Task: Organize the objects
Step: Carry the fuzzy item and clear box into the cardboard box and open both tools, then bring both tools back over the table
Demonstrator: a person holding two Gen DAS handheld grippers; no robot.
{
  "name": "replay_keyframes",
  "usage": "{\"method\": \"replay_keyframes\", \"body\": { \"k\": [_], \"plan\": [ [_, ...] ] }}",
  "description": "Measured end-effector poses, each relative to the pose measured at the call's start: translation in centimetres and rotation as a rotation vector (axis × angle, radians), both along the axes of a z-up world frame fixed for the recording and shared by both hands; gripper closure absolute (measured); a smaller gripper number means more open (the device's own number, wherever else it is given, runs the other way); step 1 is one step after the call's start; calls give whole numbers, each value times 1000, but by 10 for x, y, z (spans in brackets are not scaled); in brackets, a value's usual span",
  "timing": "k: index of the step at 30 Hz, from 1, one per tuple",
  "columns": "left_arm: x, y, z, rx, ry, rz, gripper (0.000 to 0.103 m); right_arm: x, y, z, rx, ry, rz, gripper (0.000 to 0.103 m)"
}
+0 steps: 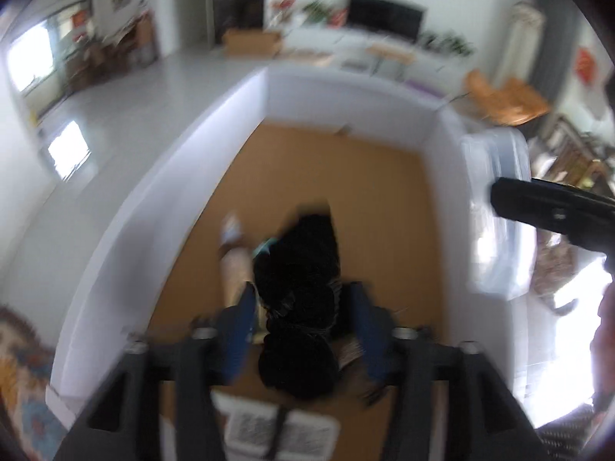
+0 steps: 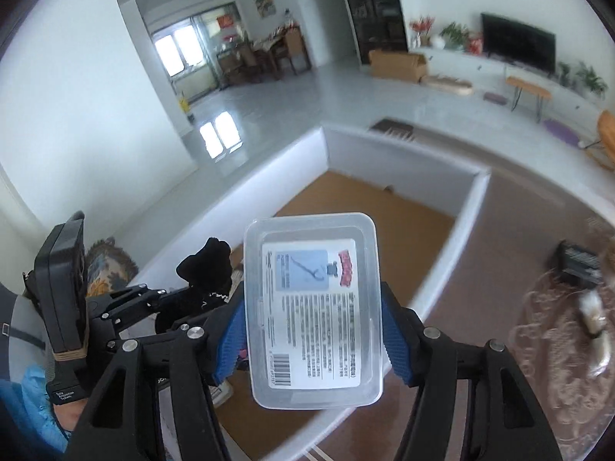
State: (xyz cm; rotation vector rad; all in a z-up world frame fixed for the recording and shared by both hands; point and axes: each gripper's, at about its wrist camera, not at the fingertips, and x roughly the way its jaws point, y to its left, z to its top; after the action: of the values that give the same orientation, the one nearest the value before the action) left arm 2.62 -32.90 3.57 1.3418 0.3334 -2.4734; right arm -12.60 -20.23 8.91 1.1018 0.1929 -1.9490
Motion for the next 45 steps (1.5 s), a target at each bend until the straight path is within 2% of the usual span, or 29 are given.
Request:
{"method": "replay_keyframes", "body": {
  "k": [2, 3, 4, 5, 6, 8, 11, 13, 18, 24, 27, 37, 39, 45],
  "plan": [
    [0, -4, -2, 32, 4, 23, 41, -2, -1, -12, -5, -27, -16, 36],
    [-2, 2, 0, 33, 23, 23, 36, -1, 7, -14, -20, -22, -33, 35],
    [-3, 6, 3, 17, 38, 25, 29, -1, 15, -14, -33, -13, -46, 32],
    [-5, 11, 5, -3, 44, 22, 27, 0, 26, -11, -47, 2, -67, 24],
    [-5, 16, 6, -21, 49, 11, 27, 2, 42, -8, -65, 25, -98, 16],
    [-14, 31, 9, -52, 59, -34, 27, 1, 76, -4, -92, 68, -166, 9],
    [-27, 64, 15, -71, 71, -105, 27, 1, 133, -10, -99, 102, -278, 7],
    [-32, 78, 21, -72, 77, -141, 27, -3, 177, -29, -57, 107, -372, 7],
    [-37, 123, 32, -100, 109, -228, 27, -10, 275, -91, 106, 50, -559, 7],
    [-42, 165, 40, -141, 119, -311, 27, 2, 347, -130, 184, 33, -668, 7],
    [-40, 179, 45, -153, 131, -331, 27, 3, 363, -133, 188, 31, -694, 7],
    [-40, 212, 49, -218, 143, -376, 27, -6, 366, -141, 234, 65, -713, 6],
    [-41, 217, 48, -222, 139, -385, 27, -4, 365, -142, 250, 77, -708, 2],
    [-42, 234, 47, -252, 146, -413, 27, -4, 363, -144, 273, 83, -707, 0]
  ]
}}
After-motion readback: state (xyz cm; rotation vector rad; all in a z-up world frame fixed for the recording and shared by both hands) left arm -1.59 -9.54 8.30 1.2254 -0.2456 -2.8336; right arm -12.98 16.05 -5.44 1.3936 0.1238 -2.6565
